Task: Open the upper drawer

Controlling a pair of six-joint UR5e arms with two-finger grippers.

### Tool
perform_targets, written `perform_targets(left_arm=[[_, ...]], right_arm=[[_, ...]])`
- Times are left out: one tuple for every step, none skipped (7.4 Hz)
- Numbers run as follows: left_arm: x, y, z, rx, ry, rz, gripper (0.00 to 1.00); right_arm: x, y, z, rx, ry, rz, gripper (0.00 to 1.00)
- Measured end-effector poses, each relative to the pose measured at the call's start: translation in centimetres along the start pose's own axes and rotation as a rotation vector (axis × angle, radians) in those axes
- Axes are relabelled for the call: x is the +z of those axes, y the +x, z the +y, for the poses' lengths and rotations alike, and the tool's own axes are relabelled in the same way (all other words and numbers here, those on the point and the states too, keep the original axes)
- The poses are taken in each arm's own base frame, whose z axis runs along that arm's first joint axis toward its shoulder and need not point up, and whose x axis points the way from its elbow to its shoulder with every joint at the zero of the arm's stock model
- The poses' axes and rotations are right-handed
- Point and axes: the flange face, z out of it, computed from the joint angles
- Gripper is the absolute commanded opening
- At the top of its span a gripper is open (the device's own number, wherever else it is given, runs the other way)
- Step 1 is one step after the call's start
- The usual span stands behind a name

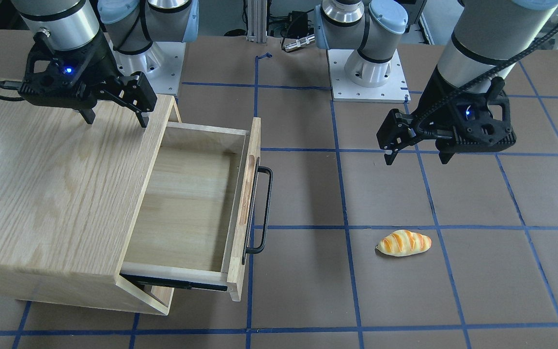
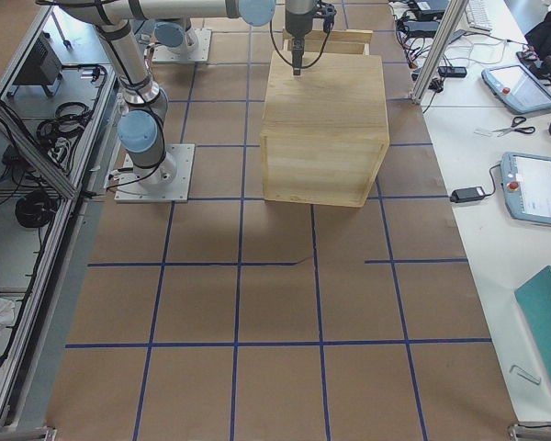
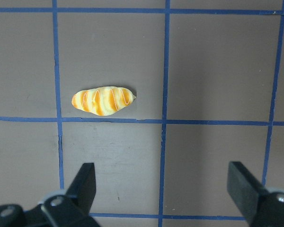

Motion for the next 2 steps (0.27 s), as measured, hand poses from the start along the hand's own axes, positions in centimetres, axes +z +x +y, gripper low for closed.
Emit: perform_targets(left_arm=[[0.16,0.02,0.45,0.0,-0.002,0.001,1.0],[0.26,0.02,0.69,0.0,-0.004,0.001,1.0]], right_arm=[[0.0,0.0,0.0,0.0,0.0,0.0,1.0],[0.0,0.0,0.0,0.0,0.0,0.0,1.0]])
